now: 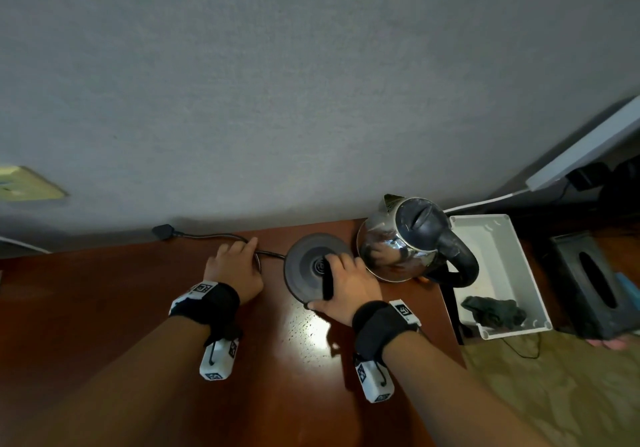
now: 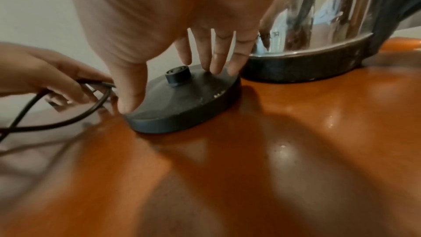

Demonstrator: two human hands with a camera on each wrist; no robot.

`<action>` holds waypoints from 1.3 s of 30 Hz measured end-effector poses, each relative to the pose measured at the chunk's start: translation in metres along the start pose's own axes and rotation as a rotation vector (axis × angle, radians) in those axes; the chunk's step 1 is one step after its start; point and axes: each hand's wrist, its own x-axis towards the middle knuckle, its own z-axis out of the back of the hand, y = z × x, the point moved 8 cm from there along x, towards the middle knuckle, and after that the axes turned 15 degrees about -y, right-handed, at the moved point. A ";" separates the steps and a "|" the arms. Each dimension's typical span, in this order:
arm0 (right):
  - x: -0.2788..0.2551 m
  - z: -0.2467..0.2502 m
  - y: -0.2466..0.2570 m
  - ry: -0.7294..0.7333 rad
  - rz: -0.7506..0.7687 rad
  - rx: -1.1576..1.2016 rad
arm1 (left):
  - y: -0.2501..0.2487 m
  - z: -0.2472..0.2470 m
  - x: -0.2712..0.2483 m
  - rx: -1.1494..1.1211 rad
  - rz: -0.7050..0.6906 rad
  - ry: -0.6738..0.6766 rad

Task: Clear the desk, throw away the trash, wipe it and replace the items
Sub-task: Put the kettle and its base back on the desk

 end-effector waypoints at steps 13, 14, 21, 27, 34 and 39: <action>0.018 0.004 0.010 -0.055 0.005 -0.046 | 0.032 0.007 -0.008 -0.228 0.168 -0.044; 0.018 0.005 0.014 -0.066 0.010 -0.049 | 0.035 0.008 -0.009 -0.169 0.160 -0.044; 0.016 0.008 0.033 -0.077 0.009 -0.026 | 0.049 0.013 -0.015 -0.051 0.133 -0.060; 0.006 0.015 0.037 -0.110 0.031 -0.009 | 0.058 0.031 -0.023 0.012 0.121 -0.170; -0.014 0.068 0.039 -0.181 0.044 0.024 | 0.034 0.075 -0.041 -0.032 0.022 -0.268; -0.043 0.104 0.038 -0.212 0.035 0.015 | 0.000 0.101 -0.063 -0.064 -0.061 -0.273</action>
